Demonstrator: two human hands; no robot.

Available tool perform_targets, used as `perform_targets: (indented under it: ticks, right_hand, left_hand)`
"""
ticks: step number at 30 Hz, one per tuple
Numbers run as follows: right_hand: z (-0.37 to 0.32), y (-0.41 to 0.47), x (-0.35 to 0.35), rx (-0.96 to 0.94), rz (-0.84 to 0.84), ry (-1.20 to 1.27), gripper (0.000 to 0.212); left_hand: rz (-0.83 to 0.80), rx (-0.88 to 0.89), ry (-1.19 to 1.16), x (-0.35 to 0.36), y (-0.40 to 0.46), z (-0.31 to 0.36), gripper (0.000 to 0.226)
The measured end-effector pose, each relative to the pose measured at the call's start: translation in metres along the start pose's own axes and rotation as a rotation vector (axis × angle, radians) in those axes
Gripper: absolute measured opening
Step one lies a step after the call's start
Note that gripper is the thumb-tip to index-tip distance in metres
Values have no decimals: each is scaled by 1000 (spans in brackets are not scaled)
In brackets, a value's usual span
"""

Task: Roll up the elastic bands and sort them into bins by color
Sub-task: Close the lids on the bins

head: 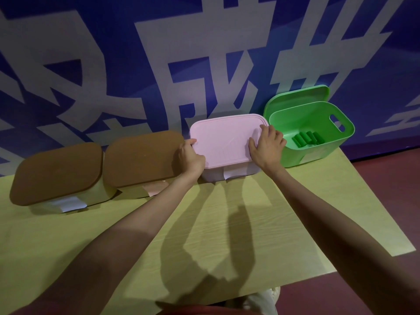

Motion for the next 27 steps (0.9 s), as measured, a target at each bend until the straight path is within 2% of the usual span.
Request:
perform_targets:
  ticks: [5, 8, 11, 17, 22, 27]
  right_hand:
    - [1, -1, 2, 10, 14, -39, 51]
    - [1, -1, 3, 6, 21, -54, 51]
    - [0, -1, 3, 5, 16, -61, 50]
    - [1, -1, 4, -11, 3, -71, 51]
    - [1, -1, 3, -3, 11, -78, 51]
    - [1, 0, 5, 3, 8, -95, 49]
  left_hand:
    - [33, -49, -23, 2, 2, 9, 53]
    - [24, -155, -56, 0, 11, 9, 36]
    - [-6, -206, 65, -5, 19, 14, 23]
    - [-85, -60, 340, -6, 32, 31, 16]
    - [-79, -46, 403, -7, 35, 34, 15]
    - [-67, 40, 454, -3, 35, 43, 13]
Point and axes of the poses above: each hand's wrist, its own y-axis towards the middle knuckle, its own x-axis out of the palm, z = x × y, the point moved 8 cm from there along y, towards the middle knuckle, and after that the axes turned 3 degrees about y, right-handed, at the moved point
